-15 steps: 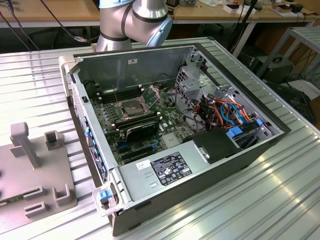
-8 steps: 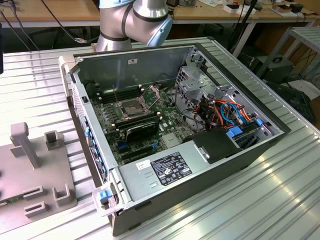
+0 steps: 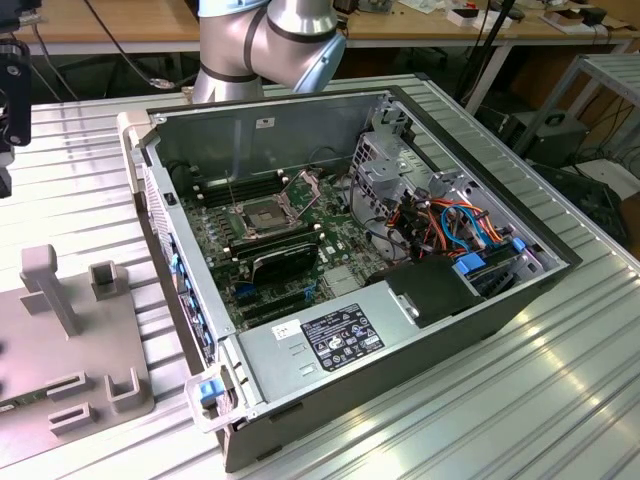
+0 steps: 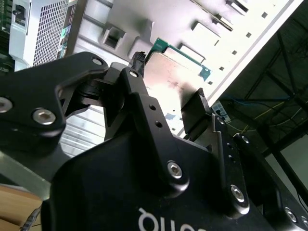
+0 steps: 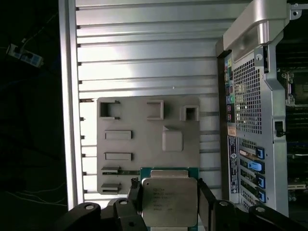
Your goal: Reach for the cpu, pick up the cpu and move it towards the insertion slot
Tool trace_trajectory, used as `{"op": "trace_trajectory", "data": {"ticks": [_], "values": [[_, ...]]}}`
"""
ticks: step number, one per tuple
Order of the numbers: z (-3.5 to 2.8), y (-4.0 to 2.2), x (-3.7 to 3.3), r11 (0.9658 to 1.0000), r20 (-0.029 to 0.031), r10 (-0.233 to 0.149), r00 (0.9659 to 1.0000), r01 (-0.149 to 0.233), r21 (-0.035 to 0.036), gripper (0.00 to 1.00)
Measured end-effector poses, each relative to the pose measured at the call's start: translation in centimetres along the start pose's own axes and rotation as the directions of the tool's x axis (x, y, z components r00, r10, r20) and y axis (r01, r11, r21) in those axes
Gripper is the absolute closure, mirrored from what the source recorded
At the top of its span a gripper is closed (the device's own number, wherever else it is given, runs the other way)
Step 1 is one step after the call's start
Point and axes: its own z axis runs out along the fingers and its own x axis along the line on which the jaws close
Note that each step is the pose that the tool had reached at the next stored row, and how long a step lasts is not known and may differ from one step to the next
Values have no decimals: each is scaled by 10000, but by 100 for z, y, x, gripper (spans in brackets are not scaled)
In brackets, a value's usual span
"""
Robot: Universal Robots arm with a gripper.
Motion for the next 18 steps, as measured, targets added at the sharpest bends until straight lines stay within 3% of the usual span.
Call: {"op": "trace_trajectory", "data": {"ticks": [18], "values": [[1, 12, -320, 10000, 0, 0, 10000, 0, 0, 45]]}}
